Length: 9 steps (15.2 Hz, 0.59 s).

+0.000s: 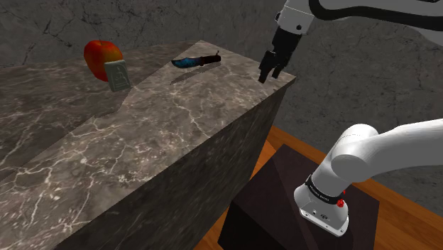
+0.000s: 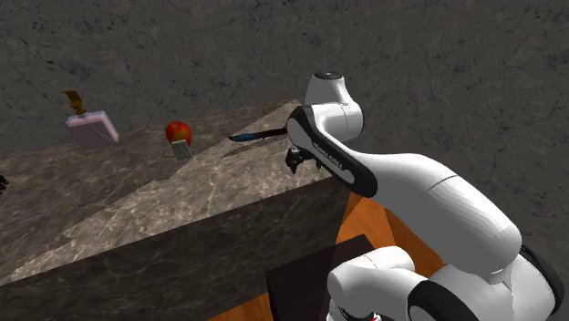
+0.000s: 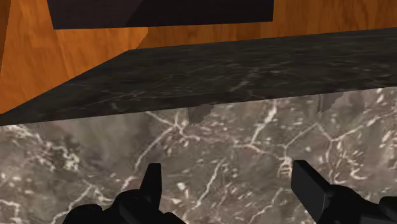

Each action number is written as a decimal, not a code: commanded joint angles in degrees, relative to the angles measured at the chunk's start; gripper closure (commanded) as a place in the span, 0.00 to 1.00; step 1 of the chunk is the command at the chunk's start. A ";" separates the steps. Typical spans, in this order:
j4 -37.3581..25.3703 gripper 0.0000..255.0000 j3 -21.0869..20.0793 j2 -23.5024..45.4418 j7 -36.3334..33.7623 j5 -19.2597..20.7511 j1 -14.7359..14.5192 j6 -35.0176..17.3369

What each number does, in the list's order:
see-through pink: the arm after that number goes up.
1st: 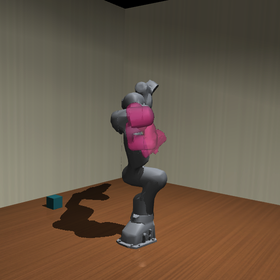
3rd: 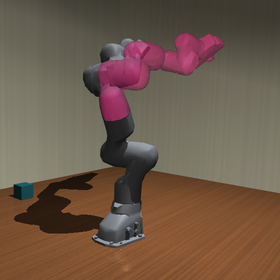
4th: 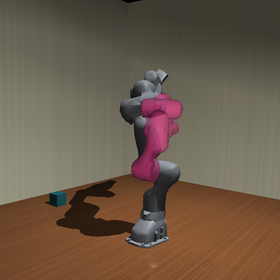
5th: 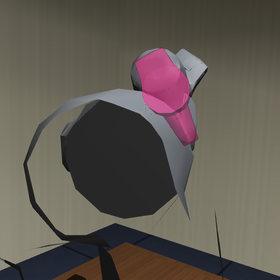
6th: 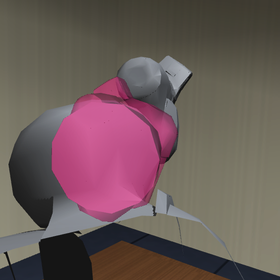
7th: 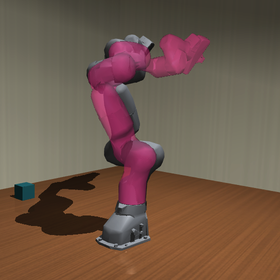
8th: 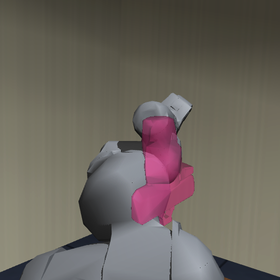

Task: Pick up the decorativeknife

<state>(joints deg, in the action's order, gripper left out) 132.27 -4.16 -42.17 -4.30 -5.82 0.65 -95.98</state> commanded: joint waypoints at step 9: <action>-13.75 0.00 -13.18 15.55 -29.93 -0.08 6.52 -3.21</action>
<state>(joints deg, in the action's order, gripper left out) 120.66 -15.50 -28.92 -29.62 -6.20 6.34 -98.91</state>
